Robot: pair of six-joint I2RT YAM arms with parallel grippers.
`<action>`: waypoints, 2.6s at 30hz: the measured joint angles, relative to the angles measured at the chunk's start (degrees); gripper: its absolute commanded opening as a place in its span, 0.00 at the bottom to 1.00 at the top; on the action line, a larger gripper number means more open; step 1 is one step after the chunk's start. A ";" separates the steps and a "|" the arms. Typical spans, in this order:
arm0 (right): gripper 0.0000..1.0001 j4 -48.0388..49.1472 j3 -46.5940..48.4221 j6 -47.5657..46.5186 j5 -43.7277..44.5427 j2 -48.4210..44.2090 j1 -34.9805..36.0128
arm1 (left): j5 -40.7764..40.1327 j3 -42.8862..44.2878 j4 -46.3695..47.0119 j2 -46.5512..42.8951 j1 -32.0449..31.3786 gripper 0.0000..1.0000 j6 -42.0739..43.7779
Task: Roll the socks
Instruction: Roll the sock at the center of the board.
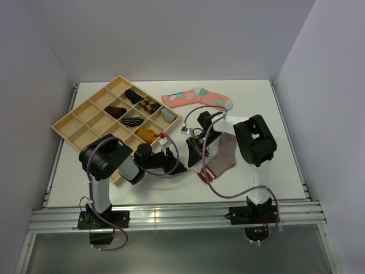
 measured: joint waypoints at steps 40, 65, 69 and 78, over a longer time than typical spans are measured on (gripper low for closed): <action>0.00 0.02 0.00 0.02 0.07 1.09 -0.26 | 1.03 0.63 0.28 1.55 1.77 0.45 -1.51; 0.00 0.00 0.02 0.02 0.07 1.27 -0.33 | 1.68 2.86 -0.17 2.32 1.51 0.36 -1.27; 0.00 0.00 0.02 0.04 0.09 1.68 -0.42 | 1.92 2.86 -0.09 2.95 1.51 0.37 -1.31; 0.00 0.00 0.02 0.02 0.24 1.77 -0.48 | 2.54 3.06 0.31 4.13 1.49 0.39 -1.38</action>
